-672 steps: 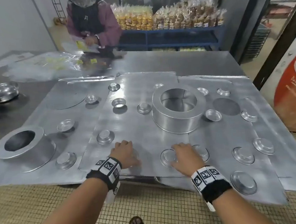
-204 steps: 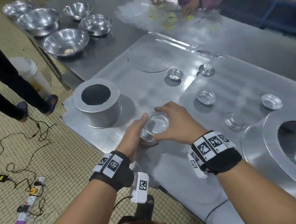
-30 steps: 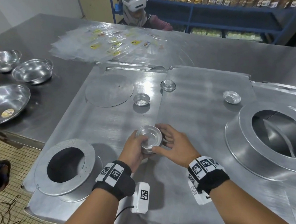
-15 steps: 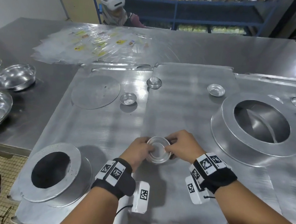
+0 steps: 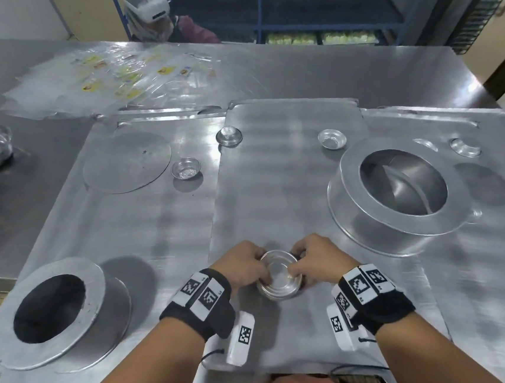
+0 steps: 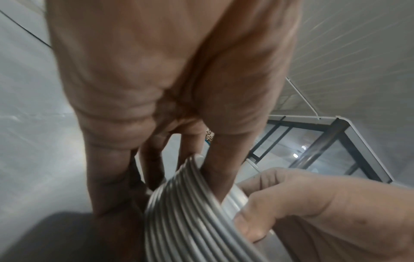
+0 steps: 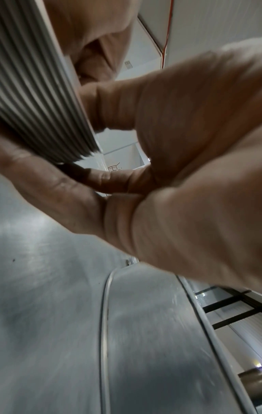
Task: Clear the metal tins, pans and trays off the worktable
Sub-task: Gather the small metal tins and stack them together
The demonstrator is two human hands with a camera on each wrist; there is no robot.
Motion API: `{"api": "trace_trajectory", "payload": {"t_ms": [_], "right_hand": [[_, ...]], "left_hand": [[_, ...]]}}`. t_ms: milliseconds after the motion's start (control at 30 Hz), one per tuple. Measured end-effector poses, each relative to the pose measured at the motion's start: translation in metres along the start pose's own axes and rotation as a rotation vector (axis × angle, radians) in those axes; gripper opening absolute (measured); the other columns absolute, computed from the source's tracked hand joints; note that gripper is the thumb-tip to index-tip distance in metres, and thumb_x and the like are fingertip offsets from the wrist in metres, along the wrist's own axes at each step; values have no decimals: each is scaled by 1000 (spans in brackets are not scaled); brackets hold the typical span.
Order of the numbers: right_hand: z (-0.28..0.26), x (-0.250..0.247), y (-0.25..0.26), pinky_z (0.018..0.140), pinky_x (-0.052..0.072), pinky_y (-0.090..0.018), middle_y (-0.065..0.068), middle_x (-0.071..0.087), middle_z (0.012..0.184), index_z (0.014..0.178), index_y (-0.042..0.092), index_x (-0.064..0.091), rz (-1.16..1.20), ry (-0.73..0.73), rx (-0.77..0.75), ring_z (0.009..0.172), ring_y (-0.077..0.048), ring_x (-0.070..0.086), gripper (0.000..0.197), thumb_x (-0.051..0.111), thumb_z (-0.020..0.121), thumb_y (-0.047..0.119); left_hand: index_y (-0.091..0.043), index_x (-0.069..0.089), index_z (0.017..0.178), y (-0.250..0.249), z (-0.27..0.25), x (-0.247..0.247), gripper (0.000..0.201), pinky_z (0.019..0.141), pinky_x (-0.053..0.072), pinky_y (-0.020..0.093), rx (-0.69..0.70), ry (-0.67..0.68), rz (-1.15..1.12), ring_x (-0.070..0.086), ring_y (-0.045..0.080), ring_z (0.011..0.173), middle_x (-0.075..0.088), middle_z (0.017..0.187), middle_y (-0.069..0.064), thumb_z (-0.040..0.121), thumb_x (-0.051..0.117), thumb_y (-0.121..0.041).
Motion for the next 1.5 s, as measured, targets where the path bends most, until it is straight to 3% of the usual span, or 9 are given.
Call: {"api": "trace_trajectory", "payload": {"t_ms": [533, 700, 767, 867, 933, 1067, 1167, 1333, 1500], "right_hand": [[-12, 1, -8, 73, 62, -37, -6, 73, 80, 83, 12, 75, -131, 44, 7, 76, -18, 72, 21, 74, 63, 19], [-7, -7, 6, 76, 62, -41, -5, 75, 87, 91, 13, 75, -157, 106, -3, 79, -18, 74, 41, 80, 63, 43], [1, -16, 18, 75, 62, -41, -7, 74, 90, 97, 11, 72, -189, 87, -6, 79, -19, 75, 49, 80, 68, 49], [18, -31, 41, 74, 62, -37, -10, 73, 84, 103, 15, 68, -261, 52, -17, 75, -24, 75, 41, 77, 77, 44], [35, -40, 59, 75, 60, -35, -6, 70, 81, 106, 14, 69, -331, 19, -54, 76, -26, 73, 40, 77, 78, 41], [82, -52, 97, 91, 51, -29, -4, 68, 113, 115, 14, 70, -518, -75, -170, 103, -21, 64, 42, 76, 80, 36], [119, -56, 122, 95, 47, -28, -5, 66, 119, 120, 14, 67, -574, -113, -223, 113, -23, 60, 42, 71, 84, 34], [187, -58, 156, 98, 50, -36, -11, 60, 129, 133, 13, 57, -571, -155, -285, 114, -28, 60, 50, 66, 88, 34], [247, -54, 187, 102, 45, -41, -16, 57, 127, 136, 7, 50, -700, -202, -346, 123, -36, 50, 57, 62, 90, 40]], "left_hand": [[-8, 76, 101, -8, 3, 14, 31, 72, 48, 28, 18, 101, 241, 62, 21, 78, 74, 92, 15, 71, 80, -5], [-9, 72, 118, -15, 4, 1, 39, 78, 54, 35, 46, 135, 188, 68, 28, 94, 74, 106, 12, 79, 77, -15], [-7, 62, 132, -19, 6, -13, 49, 74, 53, 29, 35, 99, 154, 64, 23, 92, 69, 117, 12, 87, 75, -18], [-8, 60, 135, -29, 10, -46, 49, 73, 54, 29, 65, -12, 173, 61, 21, 91, 66, 121, 10, 90, 72, -22], [-9, 62, 133, -34, 16, -74, 47, 84, 54, 33, 80, -103, 221, 62, 24, 101, 64, 127, 8, 90, 72, -25], [-14, 61, 135, -35, 33, -130, 49, 107, 44, 33, 37, -253, 362, 56, 25, 126, 60, 138, 6, 90, 70, -32], [-18, 53, 143, -33, 50, -169, 54, 116, 35, 40, -37, -375, 446, 45, 31, 137, 49, 147, 11, 92, 66, -33], [-21, 47, 142, -25, 82, -224, 58, 106, 40, 47, -116, -574, 517, 38, 39, 132, 44, 143, 16, 88, 65, -32], [-20, 30, 153, -8, 115, -251, 85, 109, 37, 50, -158, -602, 496, 32, 38, 140, 33, 153, 15, 84, 72, -46]]}}
Point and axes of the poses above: each hand's wrist, its own z-axis towards the middle knuckle, its own x-axis out of the palm, y = z × x, the point moved 7 cm from there along z, towards the middle knuckle
